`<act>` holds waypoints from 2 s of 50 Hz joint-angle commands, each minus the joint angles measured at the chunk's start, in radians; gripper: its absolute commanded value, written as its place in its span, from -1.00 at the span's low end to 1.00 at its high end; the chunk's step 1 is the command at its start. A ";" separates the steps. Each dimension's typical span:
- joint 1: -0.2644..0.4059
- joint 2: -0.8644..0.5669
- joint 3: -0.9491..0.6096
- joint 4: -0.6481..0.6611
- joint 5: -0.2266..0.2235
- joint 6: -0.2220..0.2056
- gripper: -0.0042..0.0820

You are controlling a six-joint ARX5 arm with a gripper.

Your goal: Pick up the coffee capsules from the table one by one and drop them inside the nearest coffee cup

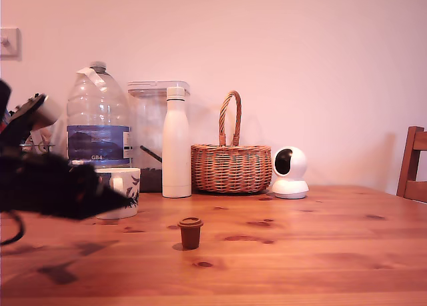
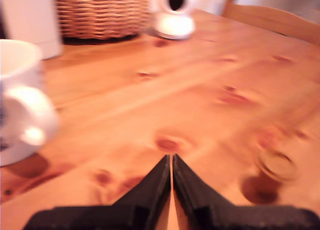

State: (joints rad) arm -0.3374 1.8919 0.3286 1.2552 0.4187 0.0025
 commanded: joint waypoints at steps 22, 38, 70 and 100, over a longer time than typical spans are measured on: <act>-0.047 -0.217 -0.208 -0.004 0.046 0.032 -0.95; -0.100 -0.240 -0.220 -0.057 0.018 0.051 -0.95; -0.133 -0.240 -0.196 -0.080 -0.106 0.050 0.38; -0.170 -0.240 -0.154 -0.176 -0.142 0.069 0.46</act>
State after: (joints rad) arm -0.4988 1.6573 0.1608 1.0859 0.2806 0.0574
